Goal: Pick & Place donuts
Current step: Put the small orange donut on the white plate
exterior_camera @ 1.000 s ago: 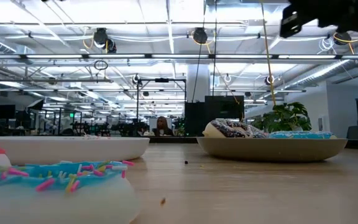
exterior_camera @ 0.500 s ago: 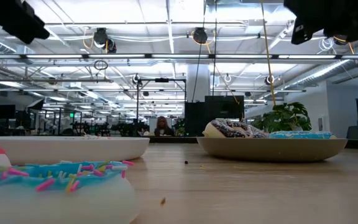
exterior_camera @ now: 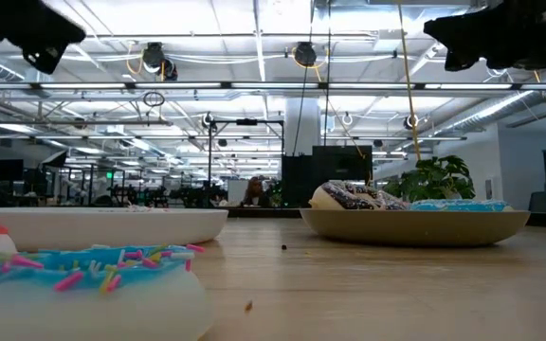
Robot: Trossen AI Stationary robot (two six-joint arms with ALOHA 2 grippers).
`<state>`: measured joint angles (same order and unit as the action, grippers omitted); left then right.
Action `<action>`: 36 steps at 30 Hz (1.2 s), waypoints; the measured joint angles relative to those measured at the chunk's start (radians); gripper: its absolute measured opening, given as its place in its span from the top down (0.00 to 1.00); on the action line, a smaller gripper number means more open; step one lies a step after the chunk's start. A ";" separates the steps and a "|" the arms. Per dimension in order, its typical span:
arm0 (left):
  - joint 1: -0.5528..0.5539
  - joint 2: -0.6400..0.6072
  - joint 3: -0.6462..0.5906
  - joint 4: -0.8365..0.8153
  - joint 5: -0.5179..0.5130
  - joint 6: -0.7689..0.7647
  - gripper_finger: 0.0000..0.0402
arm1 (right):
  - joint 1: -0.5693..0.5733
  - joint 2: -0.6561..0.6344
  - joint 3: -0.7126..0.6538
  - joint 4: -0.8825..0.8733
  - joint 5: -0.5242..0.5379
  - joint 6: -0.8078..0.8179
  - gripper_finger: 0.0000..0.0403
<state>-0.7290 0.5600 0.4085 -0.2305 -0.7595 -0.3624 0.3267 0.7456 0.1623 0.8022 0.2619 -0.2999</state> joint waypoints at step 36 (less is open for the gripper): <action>-0.094 1.355 1.311 -0.690 0.189 -0.042 0.94 | 0.000 0.000 0.000 0.030 -0.001 0.026 1.00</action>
<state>-0.8229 1.9151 1.7192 -0.9201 -0.5706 -0.4044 0.3271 0.7452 0.1623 0.8319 0.2611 -0.2741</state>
